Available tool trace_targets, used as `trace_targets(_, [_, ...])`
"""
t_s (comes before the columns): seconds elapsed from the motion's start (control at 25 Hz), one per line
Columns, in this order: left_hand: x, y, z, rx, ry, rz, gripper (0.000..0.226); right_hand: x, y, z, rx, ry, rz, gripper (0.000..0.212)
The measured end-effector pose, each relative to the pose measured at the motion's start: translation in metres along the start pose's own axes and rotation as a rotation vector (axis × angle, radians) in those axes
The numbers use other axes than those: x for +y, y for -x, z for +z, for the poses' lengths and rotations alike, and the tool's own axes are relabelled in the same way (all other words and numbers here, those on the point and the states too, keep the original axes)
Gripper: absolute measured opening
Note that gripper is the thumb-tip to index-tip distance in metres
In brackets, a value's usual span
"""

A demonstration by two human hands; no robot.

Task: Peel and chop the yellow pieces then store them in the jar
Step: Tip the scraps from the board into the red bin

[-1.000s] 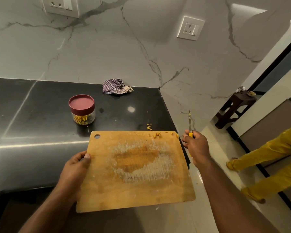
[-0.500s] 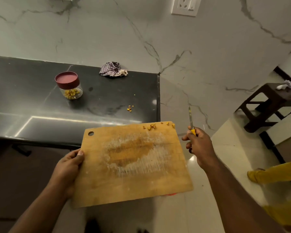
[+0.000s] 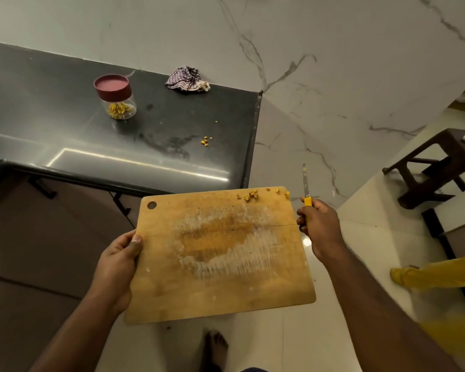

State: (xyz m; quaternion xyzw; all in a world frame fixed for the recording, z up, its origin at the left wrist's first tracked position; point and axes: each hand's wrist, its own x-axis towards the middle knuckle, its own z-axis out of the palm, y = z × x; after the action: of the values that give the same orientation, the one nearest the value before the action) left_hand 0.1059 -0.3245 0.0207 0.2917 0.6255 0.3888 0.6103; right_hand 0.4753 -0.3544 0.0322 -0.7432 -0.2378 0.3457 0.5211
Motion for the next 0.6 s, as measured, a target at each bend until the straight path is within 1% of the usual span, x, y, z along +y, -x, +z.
trace_targets(0.16, [-0.026,0.025,-0.008,0.008,0.021,0.01,0.022,0.014,0.025,-0.017,-0.006,0.056,-0.062,0.017])
trace_targets(0.24, [-0.046,0.041,-0.011,0.034,0.02,0.005,0.021,0.026,0.041,-0.026,-0.011,0.053,-0.059,0.017])
trace_targets(0.36, [-0.088,0.057,-0.016,0.073,0.047,-0.039,0.022,0.054,0.06,-0.041,-0.003,0.093,-0.046,0.018])
trace_targets(0.44, [-0.12,0.061,-0.015,0.11,0.063,-0.073,0.023,0.075,0.069,-0.049,-0.009,0.162,-0.08,0.02])
trace_targets(0.52, [-0.151,0.062,-0.008,0.147,0.096,-0.106,0.023,0.102,0.079,-0.053,-0.05,0.271,-0.129,0.018])
trace_targets(0.6, [-0.181,0.059,0.005,0.182,0.142,-0.144,0.022,0.132,0.088,-0.053,-0.145,0.401,-0.143,0.025])
